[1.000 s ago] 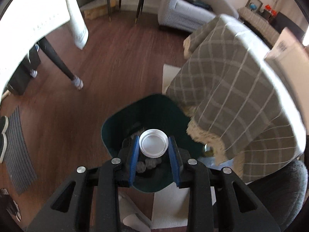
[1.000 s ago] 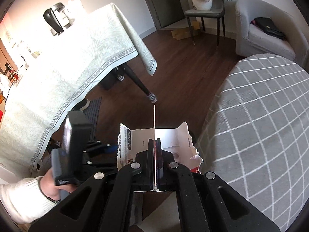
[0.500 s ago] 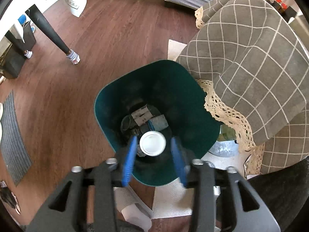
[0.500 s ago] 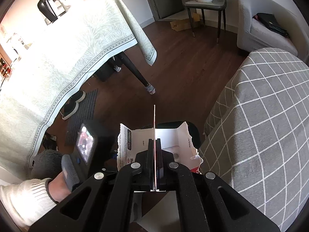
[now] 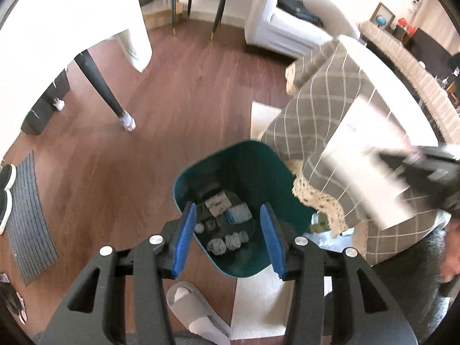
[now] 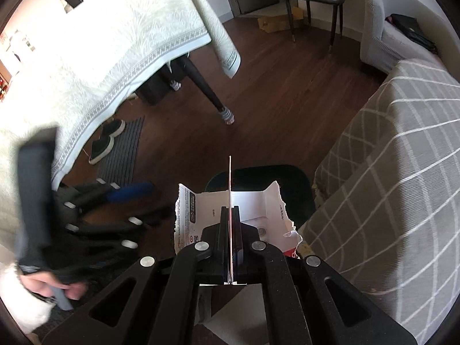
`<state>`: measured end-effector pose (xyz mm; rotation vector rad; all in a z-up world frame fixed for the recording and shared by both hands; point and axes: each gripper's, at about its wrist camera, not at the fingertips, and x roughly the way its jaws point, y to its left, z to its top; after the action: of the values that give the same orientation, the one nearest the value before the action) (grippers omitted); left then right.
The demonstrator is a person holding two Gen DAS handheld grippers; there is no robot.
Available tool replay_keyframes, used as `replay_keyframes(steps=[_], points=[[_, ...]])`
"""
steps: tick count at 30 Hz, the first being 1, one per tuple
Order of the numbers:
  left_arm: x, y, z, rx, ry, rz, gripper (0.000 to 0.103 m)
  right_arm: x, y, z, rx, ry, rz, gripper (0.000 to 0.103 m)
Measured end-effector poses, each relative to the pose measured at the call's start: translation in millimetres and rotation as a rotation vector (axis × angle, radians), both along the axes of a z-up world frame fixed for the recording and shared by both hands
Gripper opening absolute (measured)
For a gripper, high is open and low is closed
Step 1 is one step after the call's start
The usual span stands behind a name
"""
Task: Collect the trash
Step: 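Open the left tool over the bin to drop the small lid, then open the right tool over the bin to drop the cardboard box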
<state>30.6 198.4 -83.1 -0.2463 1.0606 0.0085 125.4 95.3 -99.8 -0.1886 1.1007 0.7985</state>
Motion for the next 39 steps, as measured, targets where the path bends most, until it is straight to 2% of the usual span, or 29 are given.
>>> replay_keyframes(steps=[5,8,12,15,17,18,19,20,27,34,39], points=[[-9.6,6.4,32.0,-0.003,-0.062,0.018,0.042,-1.0,11.5,-25.1,-0.055,0.03,0.008,0.001],[-15.3,7.0,49.7,0.004,-0.092,0.018,0.03,1.3,17.2,-42.4,-0.08,0.048,0.009,0.001],[-23.2,8.0,71.3,0.01,-0.128,0.021,0.029,5.5,27.4,-64.0,-0.105,0.072,0.02,0.003],[-27.7,11.0,82.5,0.012,-0.148,0.036,0.028,5.2,32.3,-76.2,-0.141,0.053,0.021,0.004],[-30.0,11.0,88.2,0.014,-0.159,0.037,0.025,7.0,33.4,-84.5,-0.169,0.061,0.016,0.017],[-31.9,11.8,90.1,0.017,-0.162,0.037,0.025,8.2,32.9,-90.5,-0.188,0.076,0.012,0.039],[-33.5,12.0,94.1,0.021,-0.169,0.036,0.025,8.1,31.6,-92.9,-0.197,0.077,0.005,0.051],[-33.9,11.7,96.4,0.021,-0.172,0.037,0.025,7.6,30.7,-92.5,-0.193,0.071,0.0,0.051],[-35.8,8.4,107.6,0.024,-0.185,0.036,0.025,2.9,12.3,-70.1,-0.124,0.04,-0.018,0.051],[-36.0,1.3,110.7,0.034,-0.18,0.029,0.027,-7.7,-8.8,-10.3,-0.008,-0.056,-0.026,0.051],[-35.7,-9.5,114.6,0.052,-0.192,0.018,0.04,-14.5,-24.7,34.4,0.037,-0.147,-0.057,0.051]])
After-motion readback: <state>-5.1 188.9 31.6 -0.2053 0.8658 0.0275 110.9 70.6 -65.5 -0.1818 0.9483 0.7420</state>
